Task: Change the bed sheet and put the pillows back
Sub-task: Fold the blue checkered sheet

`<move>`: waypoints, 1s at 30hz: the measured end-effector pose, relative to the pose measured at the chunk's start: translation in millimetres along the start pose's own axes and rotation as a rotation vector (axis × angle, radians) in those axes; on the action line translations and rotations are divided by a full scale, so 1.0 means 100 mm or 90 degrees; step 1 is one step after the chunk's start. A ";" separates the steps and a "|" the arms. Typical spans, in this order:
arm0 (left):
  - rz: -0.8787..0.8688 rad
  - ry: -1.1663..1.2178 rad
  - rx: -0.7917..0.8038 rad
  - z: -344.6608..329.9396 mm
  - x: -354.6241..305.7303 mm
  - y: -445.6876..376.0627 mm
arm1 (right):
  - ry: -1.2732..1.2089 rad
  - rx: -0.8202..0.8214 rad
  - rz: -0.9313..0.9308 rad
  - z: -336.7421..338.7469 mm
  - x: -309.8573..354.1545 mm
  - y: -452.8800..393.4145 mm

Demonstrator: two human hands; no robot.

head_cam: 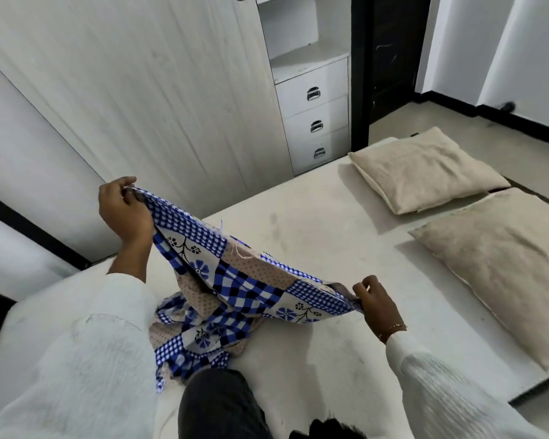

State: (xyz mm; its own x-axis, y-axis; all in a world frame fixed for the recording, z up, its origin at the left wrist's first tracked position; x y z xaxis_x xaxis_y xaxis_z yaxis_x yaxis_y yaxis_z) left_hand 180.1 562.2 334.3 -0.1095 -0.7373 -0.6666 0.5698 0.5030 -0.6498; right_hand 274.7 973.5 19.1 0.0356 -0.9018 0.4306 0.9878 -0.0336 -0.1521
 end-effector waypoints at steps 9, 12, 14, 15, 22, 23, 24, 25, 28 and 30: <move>0.031 -0.022 0.000 0.03 0.15 0.04 | -0.072 -0.129 -0.071 0.17 -0.18 -0.04; 0.053 -0.027 -0.007 0.05 0.17 0.08 | -0.124 -0.143 -0.109 0.25 -0.21 -0.05; 0.052 -0.023 -0.011 0.05 0.19 0.08 | -0.072 -0.125 -0.082 0.23 -0.15 -0.02; 0.053 -0.022 -0.011 0.06 0.20 0.08 | -0.039 -0.107 -0.064 0.21 -0.12 0.00; 0.031 -0.038 0.011 0.05 0.09 0.16 | 0.082 0.036 -0.146 0.13 -0.10 0.01; 0.036 -0.034 0.008 0.06 0.09 0.18 | 0.086 0.043 -0.171 0.14 -0.10 0.00; 0.042 -0.029 0.004 0.07 0.10 0.20 | 0.096 0.043 -0.190 0.14 -0.12 0.00; 0.048 -0.025 0.001 0.08 0.11 0.20 | 0.103 0.057 -0.217 0.17 -0.13 0.00; 0.090 -0.023 -0.017 0.09 0.23 0.19 | -0.023 0.059 -0.336 0.17 -0.25 0.01; 0.117 -0.005 -0.033 0.10 0.28 0.19 | -0.146 0.025 -0.455 0.19 -0.42 0.06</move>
State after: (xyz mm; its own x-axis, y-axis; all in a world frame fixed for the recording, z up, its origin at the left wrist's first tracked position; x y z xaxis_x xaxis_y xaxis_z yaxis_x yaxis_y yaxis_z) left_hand 195.9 546.5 307.5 -0.0012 -0.6339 -0.7735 0.5373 0.6519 -0.5351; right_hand 281.7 1018.9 16.9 -0.5897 -0.5534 0.5882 0.7868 -0.5578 0.2641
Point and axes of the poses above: each hand's wrist, its own y-axis away from the middle knuckle, its own z-axis out of the back of the hand, x = y × z, the point moved 9 cm from there along -y, towards the middle knuckle, and after that the axes turned 1 degree about y, right-handed, at the moved point
